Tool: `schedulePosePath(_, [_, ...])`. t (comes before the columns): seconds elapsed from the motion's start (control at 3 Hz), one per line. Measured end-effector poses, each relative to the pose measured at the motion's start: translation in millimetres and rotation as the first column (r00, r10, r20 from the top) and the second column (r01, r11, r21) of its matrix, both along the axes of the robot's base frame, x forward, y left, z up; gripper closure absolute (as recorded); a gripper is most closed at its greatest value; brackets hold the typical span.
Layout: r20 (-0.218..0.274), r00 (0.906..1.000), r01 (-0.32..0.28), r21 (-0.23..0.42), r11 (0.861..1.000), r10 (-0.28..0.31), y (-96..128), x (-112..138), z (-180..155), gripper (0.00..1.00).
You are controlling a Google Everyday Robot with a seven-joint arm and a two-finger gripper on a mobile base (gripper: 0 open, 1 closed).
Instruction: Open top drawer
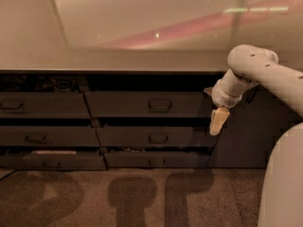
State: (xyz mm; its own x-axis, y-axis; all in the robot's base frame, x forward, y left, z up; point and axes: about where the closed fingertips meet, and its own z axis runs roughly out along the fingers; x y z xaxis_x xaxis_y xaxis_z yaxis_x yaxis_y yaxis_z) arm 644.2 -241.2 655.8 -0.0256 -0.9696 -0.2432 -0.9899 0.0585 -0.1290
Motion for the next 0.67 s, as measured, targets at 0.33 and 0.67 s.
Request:
schedulePosePath(0.33, [0.062, 0.9979, 0.019, -0.046, 0.999, -0.016, 2.5, 3.7, 23.4, 0.0])
schedulePosePath(0.67, [0.124, 0.9919, 0.038, -0.092, 0.995, -0.027, 3.7, 9.2, 49.8, 0.0])
